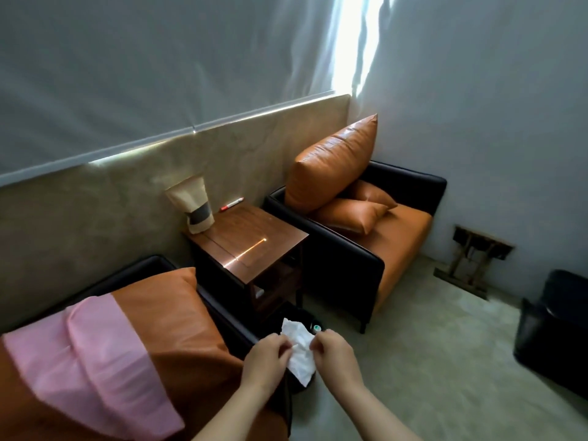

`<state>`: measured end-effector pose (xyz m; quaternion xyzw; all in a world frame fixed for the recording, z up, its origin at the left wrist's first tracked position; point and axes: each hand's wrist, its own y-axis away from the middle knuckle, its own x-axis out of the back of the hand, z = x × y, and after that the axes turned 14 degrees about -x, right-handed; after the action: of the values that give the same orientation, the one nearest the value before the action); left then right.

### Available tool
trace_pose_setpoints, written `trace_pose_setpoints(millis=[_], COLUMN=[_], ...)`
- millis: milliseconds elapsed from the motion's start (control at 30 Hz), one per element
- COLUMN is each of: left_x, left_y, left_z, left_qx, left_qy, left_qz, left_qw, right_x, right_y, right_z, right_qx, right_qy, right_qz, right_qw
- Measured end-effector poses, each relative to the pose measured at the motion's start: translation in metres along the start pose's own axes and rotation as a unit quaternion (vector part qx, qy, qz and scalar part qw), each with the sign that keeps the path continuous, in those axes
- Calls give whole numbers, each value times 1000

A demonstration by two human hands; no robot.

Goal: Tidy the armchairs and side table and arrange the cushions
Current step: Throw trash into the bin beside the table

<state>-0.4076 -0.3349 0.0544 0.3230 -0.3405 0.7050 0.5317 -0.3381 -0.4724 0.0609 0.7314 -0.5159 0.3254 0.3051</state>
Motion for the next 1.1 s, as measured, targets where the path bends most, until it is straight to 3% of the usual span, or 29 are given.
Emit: trace_pose_setpoints(millis=[467, 1100], left_x=[-34, -89], left_y=[-151, -224], left_z=[-87, -154], left_qx=[105, 219], left_qy=[132, 13], left_qz=[-33, -125], left_qw=[985, 968], right_x=[-52, -99], right_y=[-165, -315], right_z=[-6, 31], right_qx=[-105, -151], right_qy=[-4, 79], right_qz=[-48, -157], right_qw=[993, 973])
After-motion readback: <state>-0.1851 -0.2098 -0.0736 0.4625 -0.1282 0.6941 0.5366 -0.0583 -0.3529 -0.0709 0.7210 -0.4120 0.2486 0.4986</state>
